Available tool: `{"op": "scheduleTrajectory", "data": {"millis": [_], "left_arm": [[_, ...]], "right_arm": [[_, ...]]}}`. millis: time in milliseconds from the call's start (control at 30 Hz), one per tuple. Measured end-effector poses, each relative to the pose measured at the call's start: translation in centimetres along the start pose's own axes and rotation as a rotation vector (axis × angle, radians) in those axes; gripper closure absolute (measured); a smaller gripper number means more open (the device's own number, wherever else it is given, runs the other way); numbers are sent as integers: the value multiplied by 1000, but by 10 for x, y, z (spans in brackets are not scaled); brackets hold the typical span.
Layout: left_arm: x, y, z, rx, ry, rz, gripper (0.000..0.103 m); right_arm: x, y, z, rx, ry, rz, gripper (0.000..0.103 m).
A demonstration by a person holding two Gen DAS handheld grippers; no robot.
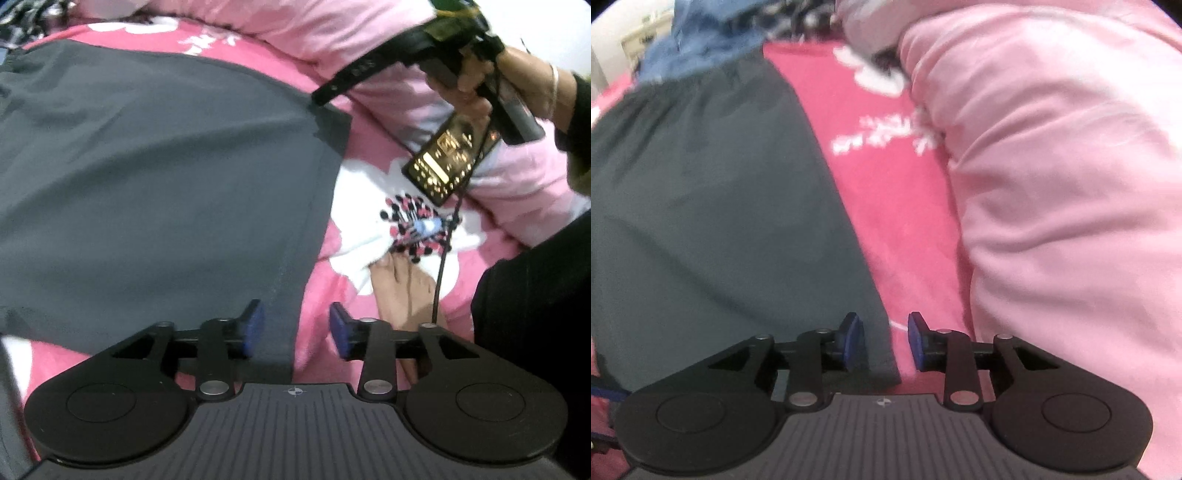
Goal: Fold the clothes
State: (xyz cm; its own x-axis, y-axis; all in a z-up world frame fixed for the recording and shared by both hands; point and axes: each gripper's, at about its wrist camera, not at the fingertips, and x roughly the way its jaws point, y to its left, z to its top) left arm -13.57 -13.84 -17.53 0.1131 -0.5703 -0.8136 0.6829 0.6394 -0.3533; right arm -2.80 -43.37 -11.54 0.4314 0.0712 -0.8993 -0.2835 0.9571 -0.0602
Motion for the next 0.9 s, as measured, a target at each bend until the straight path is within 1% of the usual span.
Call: {"op": "scheduleTrajectory", "data": {"millis": [67, 133, 167, 233, 267, 300, 333, 367, 400, 433, 500, 567, 633, 667, 700, 767, 833, 900], "left_arm": [[-5, 2, 1, -18, -15, -5, 53], [-13, 5, 0, -38, -42, -19, 47], [-17, 7, 0, -50, -55, -25, 45], [-28, 12, -1, -80, -93, -24, 35], [-34, 15, -2, -96, -112, -23, 33], [-39, 18, -3, -111, -131, -22, 30], [-45, 21, -4, -127, -151, -20, 24], [-51, 23, -5, -143, -170, -19, 20], [-56, 27, -6, -161, -183, -16, 12], [-62, 30, -7, -180, -192, -12, 9], [-74, 36, -10, -205, -225, 6, 6], [-86, 40, -13, -219, -265, 35, 3], [-96, 43, -15, -234, -306, 64, 1], [-100, 44, -17, -248, -326, 75, 0], [-104, 46, -18, -264, -345, 85, 0], [-111, 50, -20, -298, -380, 106, 0], [-114, 54, -20, -323, -388, 150, 0], [-117, 58, -21, -347, -391, 198, 0]], "right_arm": [[-14, -2, -5, 35, -58, 33, 68], [-28, 0, -10, 62, -128, 67, 65], [-35, 2, -13, 74, -163, 84, 62], [-50, 9, -15, 76, -239, 115, 55], [-54, 12, -14, 72, -267, 128, 47], [-59, 15, -13, 67, -296, 142, 46], [-63, 17, -9, 63, -319, 157, 45], [-67, 20, -7, 61, -334, 165, 40], [-70, 22, -4, 60, -350, 174, 34], [-72, 25, -1, 68, -367, 180, 32], [-77, 27, 4, 85, -398, 207, 25], [-82, 31, 9, 99, -426, 238, 22], [-85, 35, 13, 98, -445, 247, 14], [-88, 38, 13, 100, -454, 254, 7], [-90, 40, 13, 101, -466, 260, 4], [-94, 42, 12, 117, -503, 280, 0], [-90, 44, 14, 144, -491, 304, 0], [-84, 46, 15, 182, -469, 282, 0]]}}
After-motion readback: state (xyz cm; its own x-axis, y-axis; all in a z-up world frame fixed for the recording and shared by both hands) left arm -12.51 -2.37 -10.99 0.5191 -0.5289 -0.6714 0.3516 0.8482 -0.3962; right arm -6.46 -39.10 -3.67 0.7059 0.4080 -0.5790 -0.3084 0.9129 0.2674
